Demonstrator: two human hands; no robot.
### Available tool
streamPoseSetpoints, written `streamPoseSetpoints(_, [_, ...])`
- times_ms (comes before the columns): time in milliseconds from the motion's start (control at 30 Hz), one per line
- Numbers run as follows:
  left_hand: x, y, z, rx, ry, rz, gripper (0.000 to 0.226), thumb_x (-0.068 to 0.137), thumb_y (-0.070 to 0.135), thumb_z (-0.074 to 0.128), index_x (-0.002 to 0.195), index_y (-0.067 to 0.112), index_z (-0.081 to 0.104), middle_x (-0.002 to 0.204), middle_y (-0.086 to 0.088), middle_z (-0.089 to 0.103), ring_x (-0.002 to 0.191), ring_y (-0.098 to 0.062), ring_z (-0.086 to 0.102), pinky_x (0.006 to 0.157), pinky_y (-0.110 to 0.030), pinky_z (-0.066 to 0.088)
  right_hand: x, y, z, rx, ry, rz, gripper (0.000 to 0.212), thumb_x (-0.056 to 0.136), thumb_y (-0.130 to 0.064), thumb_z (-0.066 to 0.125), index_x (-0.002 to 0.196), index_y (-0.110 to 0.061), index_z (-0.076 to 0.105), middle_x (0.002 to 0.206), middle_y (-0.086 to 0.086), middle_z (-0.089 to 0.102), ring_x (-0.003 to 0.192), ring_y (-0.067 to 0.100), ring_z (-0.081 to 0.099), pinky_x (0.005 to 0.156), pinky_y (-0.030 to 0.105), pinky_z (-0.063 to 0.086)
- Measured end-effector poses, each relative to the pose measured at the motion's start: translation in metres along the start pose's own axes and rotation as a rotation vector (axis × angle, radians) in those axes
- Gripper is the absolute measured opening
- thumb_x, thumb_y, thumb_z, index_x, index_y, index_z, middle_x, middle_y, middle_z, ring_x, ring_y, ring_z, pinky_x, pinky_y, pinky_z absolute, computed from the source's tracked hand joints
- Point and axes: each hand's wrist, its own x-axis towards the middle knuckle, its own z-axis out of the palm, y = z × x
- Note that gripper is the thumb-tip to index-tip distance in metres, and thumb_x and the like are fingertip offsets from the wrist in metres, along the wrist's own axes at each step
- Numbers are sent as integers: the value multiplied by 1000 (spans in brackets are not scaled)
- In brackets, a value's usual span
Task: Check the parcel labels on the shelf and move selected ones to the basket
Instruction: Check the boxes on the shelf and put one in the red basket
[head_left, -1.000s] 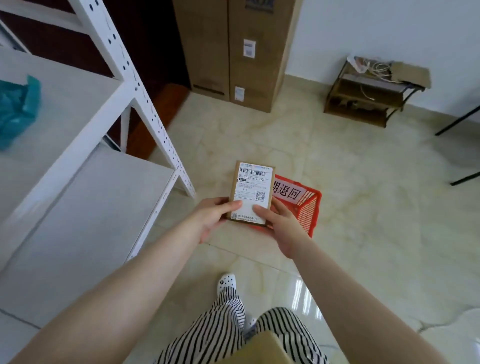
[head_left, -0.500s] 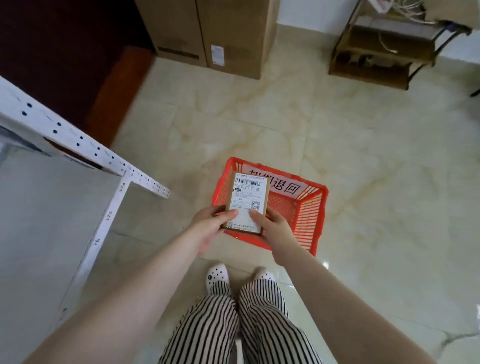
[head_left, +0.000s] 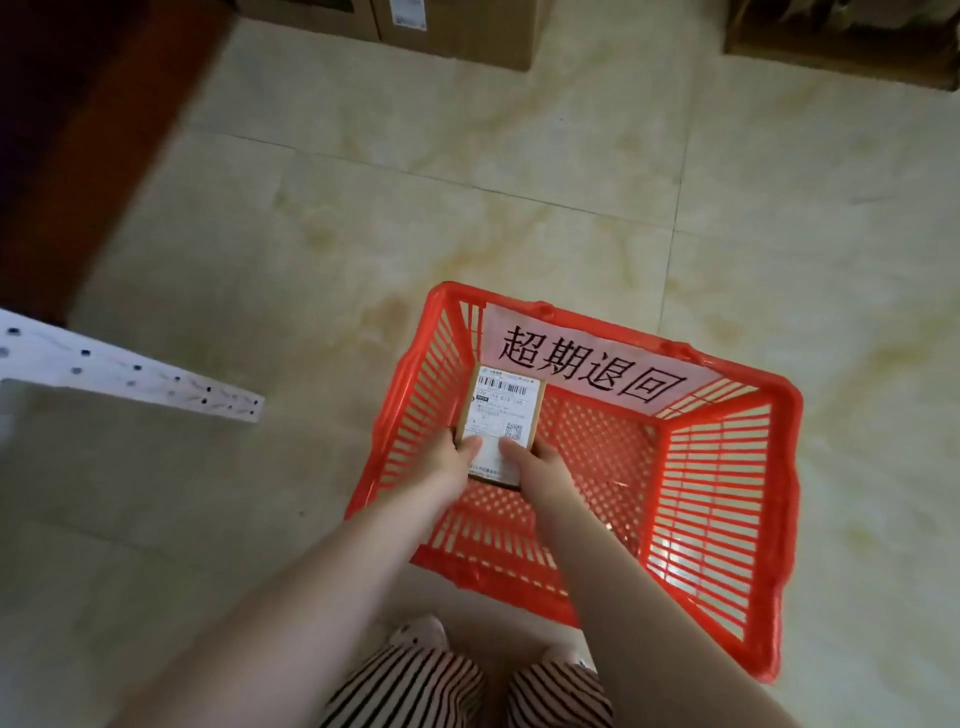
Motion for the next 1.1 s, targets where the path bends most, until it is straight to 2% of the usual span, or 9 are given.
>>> streamPoseSetpoints(133, [51, -4, 21, 69, 21, -48, 43, 101, 32, 45, 133, 5, 52, 134, -14, 58, 123, -30, 54, 95, -29, 39, 54, 15, 7, -77, 64, -31, 42, 92, -26, 65, 130, -9, 58, 120, 8, 70, 106, 25, 68, 96, 40, 53])
streamPoseSetpoints(333, [95, -17, 36, 101, 63, -74, 42, 101, 30, 44, 130, 1, 53, 131, -18, 59, 120, -33, 55, 96, -35, 41, 97, 30, 16, -83, 114, -62, 39, 91, -24, 67, 126, -9, 60, 115, 8, 71, 101, 24, 69, 90, 37, 55])
streamPoseSetpoints(500, [107, -27, 43, 86, 81, -70, 41, 101, 31, 45, 127, 1, 54, 130, -18, 59, 119, -35, 56, 96, -36, 42, 111, 39, 19, -131, 126, -89, 42, 92, -25, 66, 130, -8, 59, 118, 8, 70, 103, 24, 68, 90, 36, 55])
streamPoseSetpoints(633, [109, -35, 46, 21, 60, -27, 43, 95, 34, 56, 125, 3, 59, 126, -14, 64, 116, -31, 60, 93, -32, 43, 115, 40, 17, -152, 101, -105, 42, 95, -25, 63, 133, -9, 56, 124, 8, 68, 109, 24, 65, 87, 31, 51])
streamPoseSetpoints(833, [112, -40, 50, 15, 100, 20, 39, 92, 28, 61, 124, 5, 59, 126, -11, 65, 116, -28, 60, 90, -29, 42, 125, 44, 23, -230, 130, -95, 45, 97, -31, 58, 135, -9, 52, 129, 10, 63, 115, 28, 62, 98, 42, 51])
streamPoseSetpoints(1100, [115, -33, 52, 45, 137, 14, 40, 93, 28, 61, 124, 5, 57, 128, -11, 64, 118, -29, 59, 91, -29, 42, 128, 41, 26, -224, 126, -99, 46, 97, -33, 56, 138, -13, 50, 132, 8, 62, 115, 26, 61, 93, 38, 50])
